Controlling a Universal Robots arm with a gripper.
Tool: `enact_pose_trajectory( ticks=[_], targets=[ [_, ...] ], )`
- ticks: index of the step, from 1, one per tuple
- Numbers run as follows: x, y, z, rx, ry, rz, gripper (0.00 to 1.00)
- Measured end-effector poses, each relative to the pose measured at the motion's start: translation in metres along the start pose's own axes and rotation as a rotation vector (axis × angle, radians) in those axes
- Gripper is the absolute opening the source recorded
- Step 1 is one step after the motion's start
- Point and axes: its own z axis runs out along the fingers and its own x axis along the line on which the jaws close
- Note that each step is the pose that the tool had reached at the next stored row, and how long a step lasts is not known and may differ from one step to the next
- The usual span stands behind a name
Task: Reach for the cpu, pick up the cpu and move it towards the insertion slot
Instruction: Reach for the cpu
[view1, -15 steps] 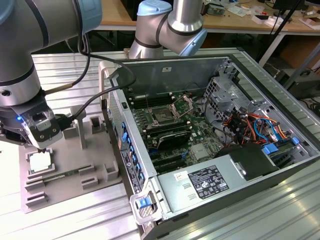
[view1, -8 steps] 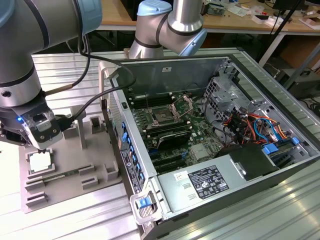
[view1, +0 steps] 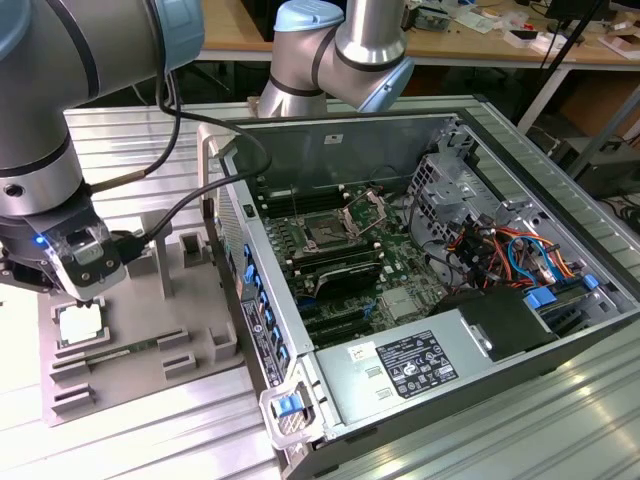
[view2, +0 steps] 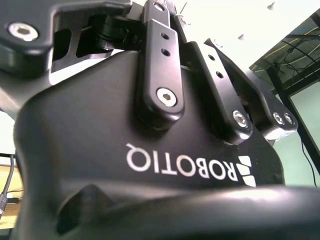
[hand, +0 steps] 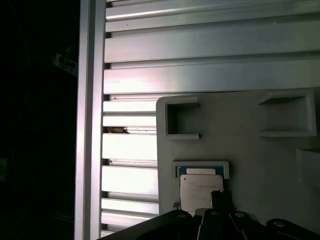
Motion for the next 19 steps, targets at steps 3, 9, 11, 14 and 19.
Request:
enact_pose_trajectory(
  ticks=[3,9,11,14,19],
  targets=[
    [0.0000,0.0000,0.0007,0.0000,0.0000,0.000,0.11],
    [0.0000,-0.0001,0.0032,0.0000,0.0001,0.000,0.11],
    [0.0000,-0.0002,0.0061,0.0000,0.0000,0.000,0.11],
    [0.0000,-0.0002,0.0067,0.0000,0.0000,0.000,0.11],
    [0.0000,-0.0003,0.0083,0.0000,0.0000,0.000,0.11]
  ],
)
